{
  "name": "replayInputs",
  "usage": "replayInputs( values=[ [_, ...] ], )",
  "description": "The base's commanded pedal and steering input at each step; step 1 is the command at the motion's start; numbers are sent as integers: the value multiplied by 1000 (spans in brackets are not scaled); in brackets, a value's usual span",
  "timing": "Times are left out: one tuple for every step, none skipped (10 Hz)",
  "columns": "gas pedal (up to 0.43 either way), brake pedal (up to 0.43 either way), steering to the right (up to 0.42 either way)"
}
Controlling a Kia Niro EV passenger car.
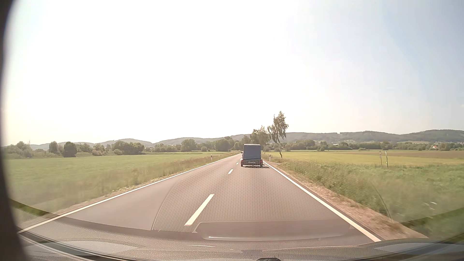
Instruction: Follow the waypoints while adhering to traffic rules and regulations
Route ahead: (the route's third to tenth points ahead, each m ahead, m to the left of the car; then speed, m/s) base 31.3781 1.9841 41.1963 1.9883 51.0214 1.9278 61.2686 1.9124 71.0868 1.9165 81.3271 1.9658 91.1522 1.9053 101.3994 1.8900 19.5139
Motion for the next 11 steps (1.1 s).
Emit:
replayInputs(
  values=[
    [47,0,0],
    [47,0,1],
    [59,0,1],
    [59,0,1],
    [59,0,1],
    [79,0,1],
    [87,0,1],
    [98,0,1],
    [98,0,1],
    [110,0,1],
    [118,0,1]
  ],
)
